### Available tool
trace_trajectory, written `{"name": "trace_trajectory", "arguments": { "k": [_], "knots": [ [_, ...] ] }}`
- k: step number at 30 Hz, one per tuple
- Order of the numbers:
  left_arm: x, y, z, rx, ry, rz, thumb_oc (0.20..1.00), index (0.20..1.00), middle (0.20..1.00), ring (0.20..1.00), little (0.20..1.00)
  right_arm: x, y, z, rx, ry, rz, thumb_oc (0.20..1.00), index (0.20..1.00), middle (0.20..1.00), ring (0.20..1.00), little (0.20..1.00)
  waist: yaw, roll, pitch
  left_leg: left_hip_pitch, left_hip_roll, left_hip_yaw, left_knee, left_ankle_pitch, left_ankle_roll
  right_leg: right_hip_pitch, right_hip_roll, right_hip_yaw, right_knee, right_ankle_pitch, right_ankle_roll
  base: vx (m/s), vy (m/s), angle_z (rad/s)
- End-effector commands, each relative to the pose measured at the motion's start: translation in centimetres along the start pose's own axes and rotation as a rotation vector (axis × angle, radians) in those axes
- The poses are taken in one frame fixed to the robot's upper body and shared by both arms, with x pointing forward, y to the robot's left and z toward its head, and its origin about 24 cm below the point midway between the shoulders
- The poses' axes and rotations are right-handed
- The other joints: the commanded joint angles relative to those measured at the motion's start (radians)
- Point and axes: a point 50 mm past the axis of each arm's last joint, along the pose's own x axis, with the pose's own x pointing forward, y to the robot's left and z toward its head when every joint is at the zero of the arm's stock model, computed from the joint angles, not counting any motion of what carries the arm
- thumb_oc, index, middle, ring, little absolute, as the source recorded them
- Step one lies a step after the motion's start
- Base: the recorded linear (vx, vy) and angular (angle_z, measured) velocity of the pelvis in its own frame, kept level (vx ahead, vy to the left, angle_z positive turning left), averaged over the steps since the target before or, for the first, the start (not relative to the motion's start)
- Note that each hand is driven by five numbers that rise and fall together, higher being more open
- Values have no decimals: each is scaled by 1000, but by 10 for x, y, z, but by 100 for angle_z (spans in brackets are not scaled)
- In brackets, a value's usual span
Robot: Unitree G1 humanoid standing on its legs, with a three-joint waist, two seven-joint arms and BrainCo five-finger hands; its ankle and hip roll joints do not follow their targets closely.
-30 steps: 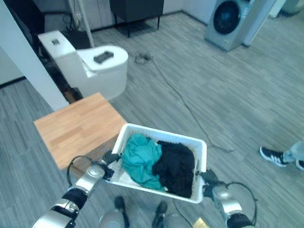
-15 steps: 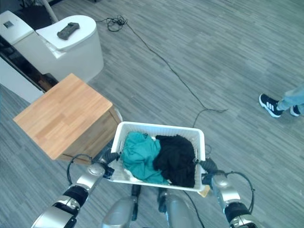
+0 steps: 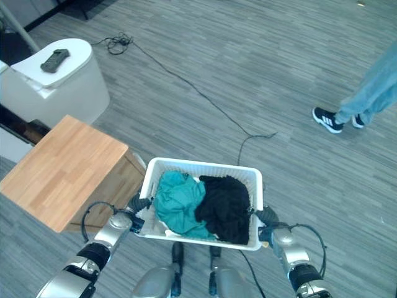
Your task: Grab the laundry basket,head to the washer,open it,put in the laundry and shut it.
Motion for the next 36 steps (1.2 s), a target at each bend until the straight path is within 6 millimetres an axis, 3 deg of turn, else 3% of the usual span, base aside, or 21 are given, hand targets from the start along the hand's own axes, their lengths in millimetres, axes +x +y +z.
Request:
{"name": "trace_trajectory", "arguments": {
  "k": [1,13,28,36],
  "knots": [
    [-12,-20,-60,-97,204,-35,200,200,200,200,200,-20,-14,-70,-83,238,-14,200,200,200,200,200,-4,57,-230,113,-7,-137,9,-45,9,133,-72,-59,-1,-75,76,34,14,6],
    [-13,-23,-62,-85,214,-43,200,200,200,200,200,-23,-19,-70,-93,231,-19,200,200,200,200,200,1,55,-247,119,8,-161,-6,-9,-8,156,-65,-93,-1,-87,72,18,-18,21],
    [-9,-21,-54,-86,195,-46,200,200,200,200,200,-18,-7,-57,-89,179,40,200,200,200,200,200,9,37,-257,110,27,-191,-3,14,-24,169,-53,-126,11,-103,59,6,-30,5],
    [-6,-17,-46,-90,164,-42,200,200,200,200,200,-21,-23,-51,-104,156,16,200,200,200,200,200,-8,23,-235,101,45,-186,48,20,-39,178,-36,-121,15,-114,44,45,-67,0]
  ]
}}
